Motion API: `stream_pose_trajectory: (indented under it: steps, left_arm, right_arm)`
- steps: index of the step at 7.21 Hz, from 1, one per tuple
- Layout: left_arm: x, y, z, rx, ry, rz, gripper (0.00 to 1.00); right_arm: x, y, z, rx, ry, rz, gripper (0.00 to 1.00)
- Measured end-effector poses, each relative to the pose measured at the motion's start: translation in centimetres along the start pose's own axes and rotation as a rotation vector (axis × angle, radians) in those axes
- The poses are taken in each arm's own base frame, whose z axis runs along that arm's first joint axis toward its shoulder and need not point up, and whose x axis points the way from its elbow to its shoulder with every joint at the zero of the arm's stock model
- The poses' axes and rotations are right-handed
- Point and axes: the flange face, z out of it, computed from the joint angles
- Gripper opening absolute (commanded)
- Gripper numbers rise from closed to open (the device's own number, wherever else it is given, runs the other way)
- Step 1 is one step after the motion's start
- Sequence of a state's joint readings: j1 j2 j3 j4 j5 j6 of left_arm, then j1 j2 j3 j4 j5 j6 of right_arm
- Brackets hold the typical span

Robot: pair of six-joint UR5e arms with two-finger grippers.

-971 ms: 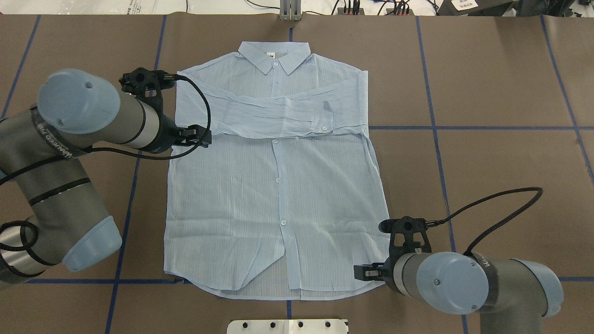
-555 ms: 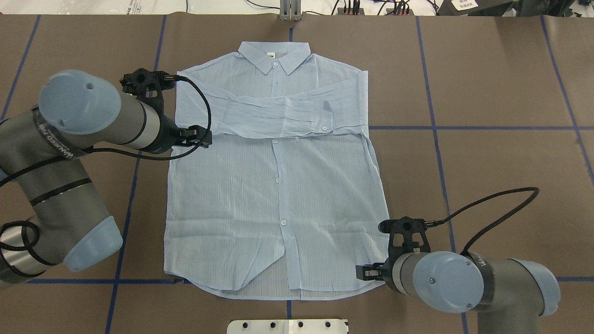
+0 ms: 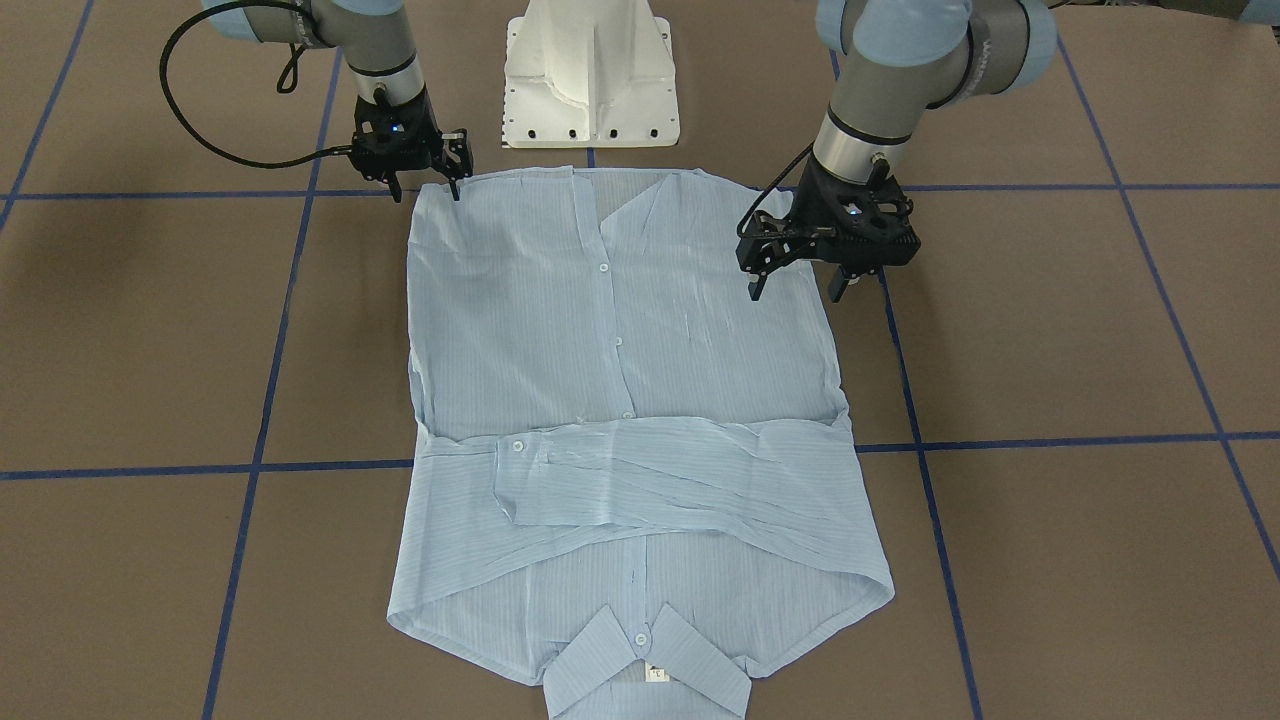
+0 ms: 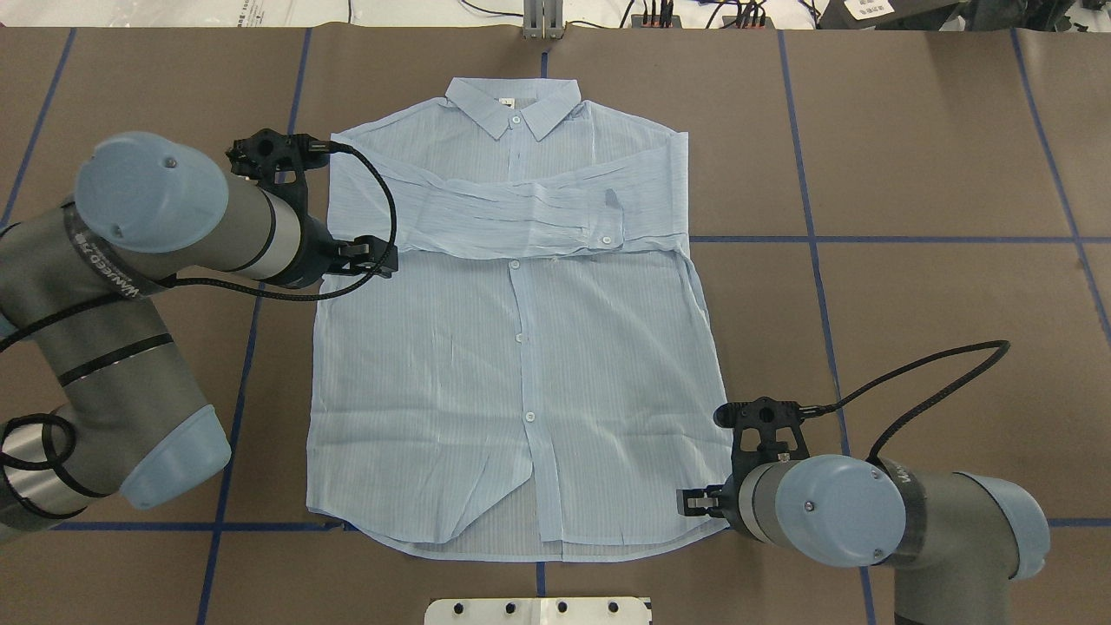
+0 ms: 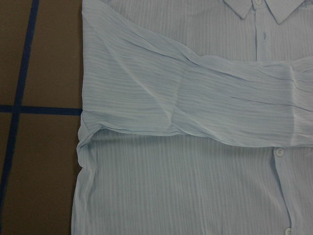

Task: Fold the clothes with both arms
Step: 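Move both grippers to the shirt's side edges near the hem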

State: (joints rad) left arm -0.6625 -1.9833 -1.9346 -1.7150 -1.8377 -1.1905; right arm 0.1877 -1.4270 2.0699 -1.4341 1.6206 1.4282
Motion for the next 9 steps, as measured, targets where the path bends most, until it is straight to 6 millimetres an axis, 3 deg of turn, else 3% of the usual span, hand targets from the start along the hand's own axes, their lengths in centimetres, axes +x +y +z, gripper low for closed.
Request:
stream_pose_trajectory:
  steps: [1, 3, 5, 9]
  left_arm:
    - [0.0, 0.0, 0.0, 0.000, 0.001, 0.000, 1.00]
    - [0.0, 0.0, -0.1, 0.001, 0.001, 0.000, 1.00]
    - [0.1, 0.0, -0.2, 0.003, 0.002, 0.000, 1.00]
    - [-0.4, 0.0, -0.2, 0.001, -0.006, -0.009, 1.00]
  right_arm:
    - [0.1, 0.2, 0.3, -0.016, 0.004, 0.000, 0.57]
    - [0.3, 0.2, 0.7, -0.026, 0.013, 0.001, 0.22]
    - [0.3, -0.2, 0.3, -0.035, 0.006, 0.009, 0.00]
    - [0.0, -1.3, -1.6, -0.029, -0.033, 0.031, 0.00]
